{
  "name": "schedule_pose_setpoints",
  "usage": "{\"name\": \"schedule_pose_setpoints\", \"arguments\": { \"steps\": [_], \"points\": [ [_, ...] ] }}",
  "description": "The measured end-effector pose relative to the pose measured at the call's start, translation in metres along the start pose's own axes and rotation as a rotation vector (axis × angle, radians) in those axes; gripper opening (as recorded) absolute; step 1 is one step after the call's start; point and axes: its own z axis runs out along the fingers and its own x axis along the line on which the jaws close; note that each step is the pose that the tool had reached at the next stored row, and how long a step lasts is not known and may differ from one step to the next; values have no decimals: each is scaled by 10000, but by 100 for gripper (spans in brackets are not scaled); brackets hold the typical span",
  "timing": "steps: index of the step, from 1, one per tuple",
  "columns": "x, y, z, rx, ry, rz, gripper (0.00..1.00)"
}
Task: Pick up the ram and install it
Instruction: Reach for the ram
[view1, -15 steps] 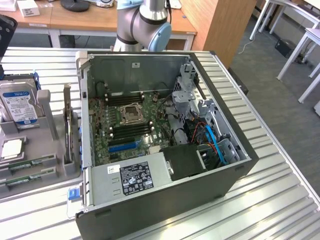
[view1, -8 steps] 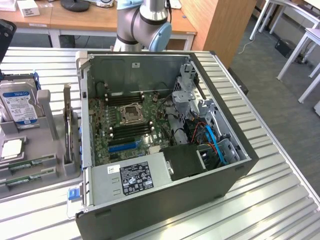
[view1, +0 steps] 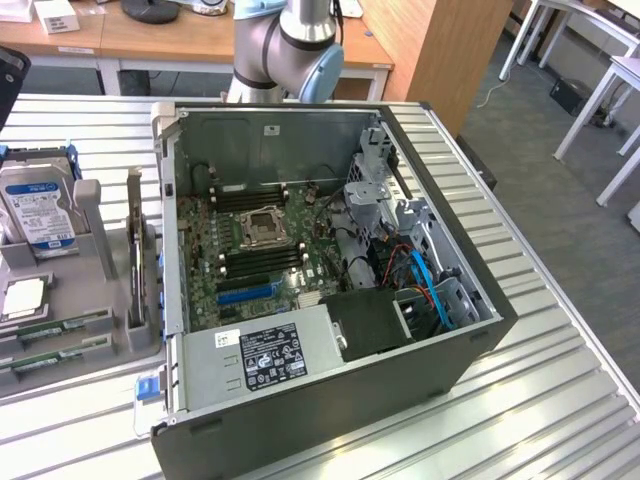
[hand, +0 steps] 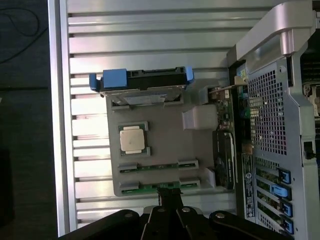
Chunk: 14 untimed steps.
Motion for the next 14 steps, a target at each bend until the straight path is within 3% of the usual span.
{"name": "schedule_pose_setpoints", "arguments": {
  "steps": [9,14],
  "points": [
    [-8,-79,-3,-1,0,4,11],
    [-8,-79,-3,-1,-1,5,11]
  ]
}}
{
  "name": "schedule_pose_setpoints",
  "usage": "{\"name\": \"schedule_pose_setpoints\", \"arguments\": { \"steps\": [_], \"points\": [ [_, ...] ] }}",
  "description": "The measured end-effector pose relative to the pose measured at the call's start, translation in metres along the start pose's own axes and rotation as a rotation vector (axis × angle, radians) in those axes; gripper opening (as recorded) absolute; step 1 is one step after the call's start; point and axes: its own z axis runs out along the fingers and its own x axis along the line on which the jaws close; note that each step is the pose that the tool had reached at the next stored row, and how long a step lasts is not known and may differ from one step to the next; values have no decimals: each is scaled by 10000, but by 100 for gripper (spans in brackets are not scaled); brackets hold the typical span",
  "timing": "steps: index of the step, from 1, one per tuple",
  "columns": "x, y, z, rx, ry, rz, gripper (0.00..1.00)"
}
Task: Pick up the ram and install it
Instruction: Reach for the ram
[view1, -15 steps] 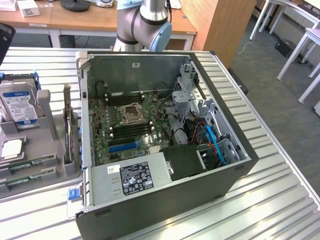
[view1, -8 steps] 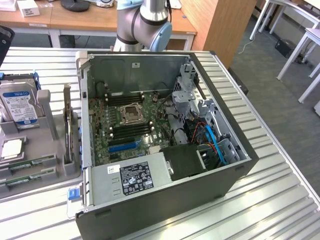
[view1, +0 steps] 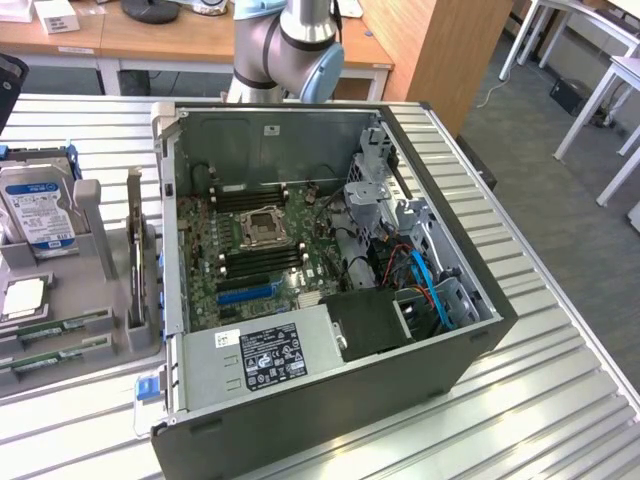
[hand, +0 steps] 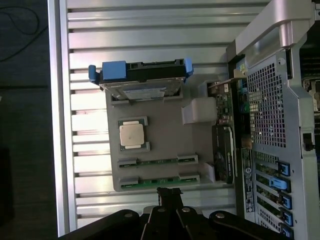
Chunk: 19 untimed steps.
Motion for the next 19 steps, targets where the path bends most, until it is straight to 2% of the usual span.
{"name": "schedule_pose_setpoints", "arguments": {
  "steps": [7,19],
  "points": [
    [-39,3,3,0,0,-1,11],
    [-42,3,3,0,0,0,11]
  ]
}}
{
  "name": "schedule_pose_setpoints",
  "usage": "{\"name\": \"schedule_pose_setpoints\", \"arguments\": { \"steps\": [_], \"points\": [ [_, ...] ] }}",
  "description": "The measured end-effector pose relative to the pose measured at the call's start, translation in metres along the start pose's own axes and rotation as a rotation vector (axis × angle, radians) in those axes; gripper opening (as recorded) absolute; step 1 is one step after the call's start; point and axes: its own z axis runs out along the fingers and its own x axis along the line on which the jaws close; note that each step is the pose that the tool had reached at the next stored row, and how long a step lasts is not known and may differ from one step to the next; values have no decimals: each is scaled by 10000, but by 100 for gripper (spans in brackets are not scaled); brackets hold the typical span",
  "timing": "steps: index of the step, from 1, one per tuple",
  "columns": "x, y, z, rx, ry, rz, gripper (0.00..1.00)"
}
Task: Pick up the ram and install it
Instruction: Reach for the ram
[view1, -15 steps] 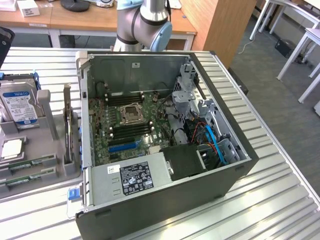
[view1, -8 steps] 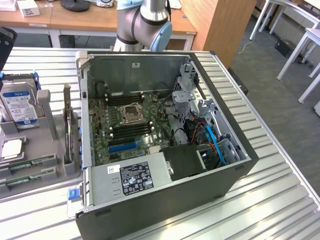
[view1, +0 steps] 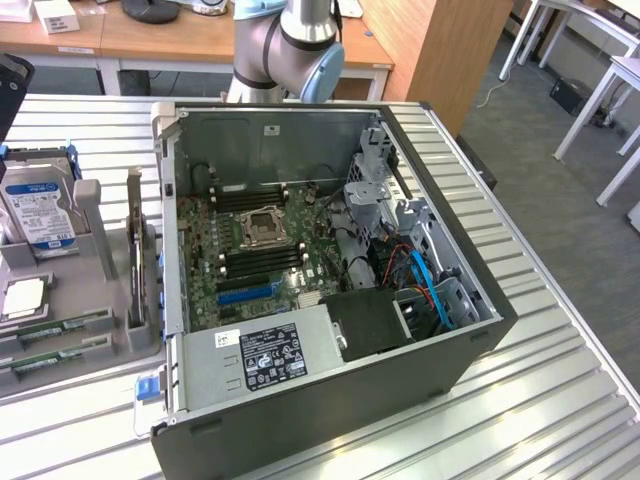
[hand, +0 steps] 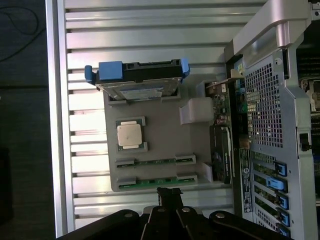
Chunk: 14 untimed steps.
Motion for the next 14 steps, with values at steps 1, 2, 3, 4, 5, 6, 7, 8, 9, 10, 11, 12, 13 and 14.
{"name": "schedule_pose_setpoints", "arguments": {
  "steps": [1,2,3,4,5,6,7,8,9,10,11,12,13,14],
  "points": [
    [0,0,0,0,0,0,11],
    [-1,1,5,-2,0,0,11],
    [-1,1,12,-5,2,1,11],
    [-1,0,22,-8,3,2,11],
    [-1,-1,32,-20,4,2,11],
    [-1,-2,46,-33,6,1,11],
    [0,-2,62,-40,7,2,11],
    [0,-3,77,-47,7,2,11],
    [0,-4,94,-54,8,2,11],
    [1,-4,108,-61,8,2,11],
    [1,-5,129,-67,8,2,11],
    [1,-5,133,-66,10,2,11],
    [1,-5,139,-67,9,2,11],
    [1,-6,147,-68,8,2,11]
  ]
}}
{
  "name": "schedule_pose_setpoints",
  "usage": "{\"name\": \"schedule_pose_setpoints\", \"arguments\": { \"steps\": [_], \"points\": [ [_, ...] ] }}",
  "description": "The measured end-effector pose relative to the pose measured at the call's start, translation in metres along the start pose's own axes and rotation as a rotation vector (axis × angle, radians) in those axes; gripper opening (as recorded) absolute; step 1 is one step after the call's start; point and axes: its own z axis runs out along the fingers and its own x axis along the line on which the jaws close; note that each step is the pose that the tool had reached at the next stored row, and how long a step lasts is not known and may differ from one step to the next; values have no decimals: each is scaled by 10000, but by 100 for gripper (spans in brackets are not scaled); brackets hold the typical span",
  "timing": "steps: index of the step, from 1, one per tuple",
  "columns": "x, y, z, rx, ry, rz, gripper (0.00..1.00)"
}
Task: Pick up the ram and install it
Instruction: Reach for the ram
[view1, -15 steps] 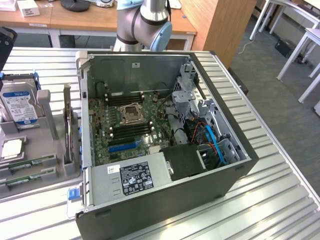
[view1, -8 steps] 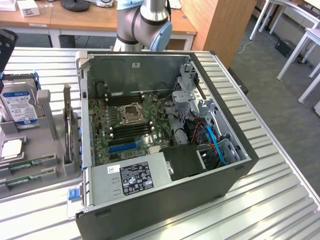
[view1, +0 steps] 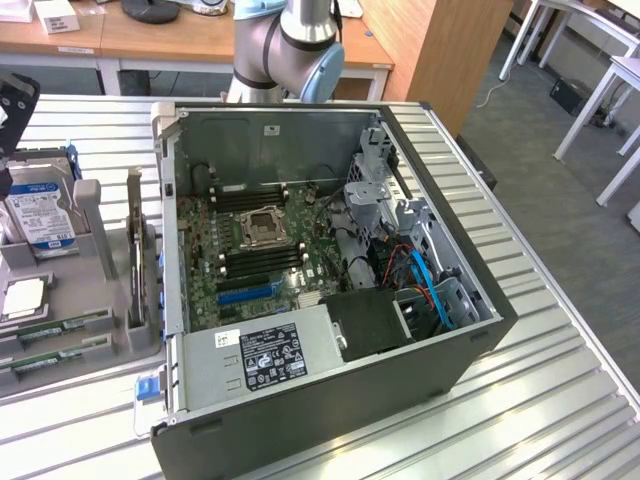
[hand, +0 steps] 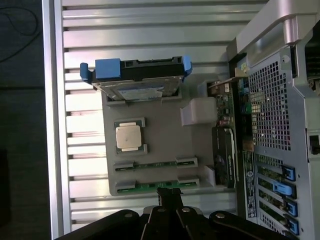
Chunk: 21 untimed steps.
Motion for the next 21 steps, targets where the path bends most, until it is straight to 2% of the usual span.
{"name": "schedule_pose_setpoints", "arguments": {
  "steps": [7,21],
  "points": [
    [1,-2,39,-1,0,0,11],
    [4,-9,189,0,0,0,11]
  ]
}}
